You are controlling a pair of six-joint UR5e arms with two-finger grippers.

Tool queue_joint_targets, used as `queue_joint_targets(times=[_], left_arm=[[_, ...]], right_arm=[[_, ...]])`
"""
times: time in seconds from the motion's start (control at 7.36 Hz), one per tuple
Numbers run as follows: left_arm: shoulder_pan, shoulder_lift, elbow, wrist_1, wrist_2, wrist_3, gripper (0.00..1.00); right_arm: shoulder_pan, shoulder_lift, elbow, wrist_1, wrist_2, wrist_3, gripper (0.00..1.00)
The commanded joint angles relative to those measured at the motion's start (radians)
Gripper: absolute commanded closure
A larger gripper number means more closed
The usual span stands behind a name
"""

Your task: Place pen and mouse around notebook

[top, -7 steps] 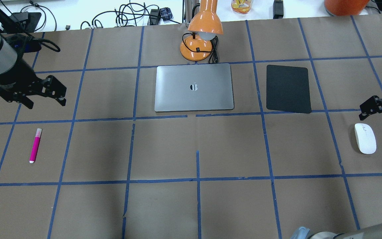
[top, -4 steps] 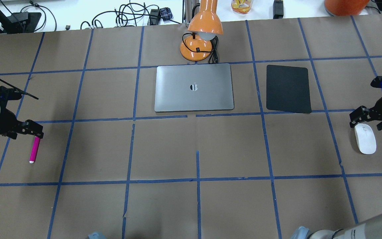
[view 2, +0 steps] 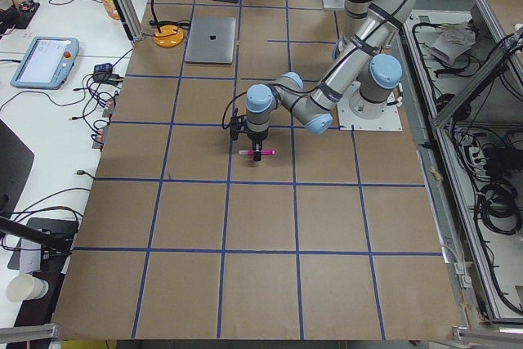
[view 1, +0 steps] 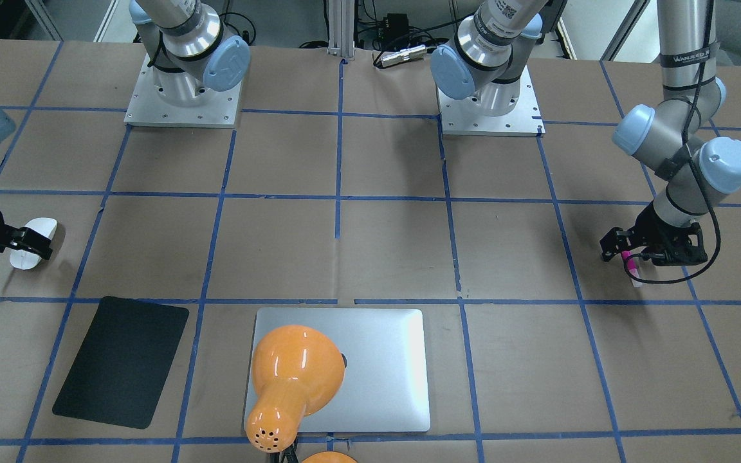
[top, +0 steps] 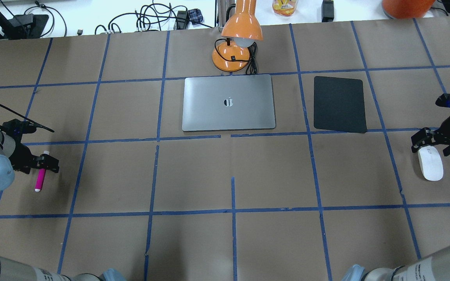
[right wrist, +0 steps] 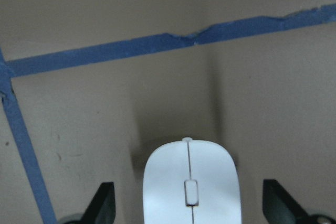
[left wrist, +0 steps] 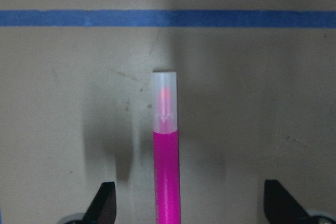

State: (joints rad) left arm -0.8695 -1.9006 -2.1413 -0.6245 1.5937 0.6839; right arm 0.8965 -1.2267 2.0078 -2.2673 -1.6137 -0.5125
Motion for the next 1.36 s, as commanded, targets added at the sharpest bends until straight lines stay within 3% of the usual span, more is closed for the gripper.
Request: queue_joint_targets(times=[0.0,0.54,0.81,0.95,1.22], left_arm=[[0.000,-0.006,-0.002,0.023,0.002,-0.001,1.00],[-0.009,0.014,0.000,0.014,-0.006,-0.006,1.00],[-0.029,0.046,-0.002,-0.038,-0.011,-0.062,1.00],[-0.073,0.067,-0.003,-0.076,-0.011,-0.178,1.00],[-0.211,0.113,-0.011,-0.142,-0.011,-0.498,1.00]], right_arm=[[-0.001,0.000,0.015,0.003,-0.032,0.000,0.00],[-0.001,0.000,0.026,0.005,-0.032,-0.009,0.07],[-0.001,0.000,0.025,0.006,-0.034,-0.012,0.26],[-0.004,0.000,0.025,0.006,-0.034,-0.012,0.42],[-0.004,-0.007,0.023,0.008,-0.034,-0.011,0.61]])
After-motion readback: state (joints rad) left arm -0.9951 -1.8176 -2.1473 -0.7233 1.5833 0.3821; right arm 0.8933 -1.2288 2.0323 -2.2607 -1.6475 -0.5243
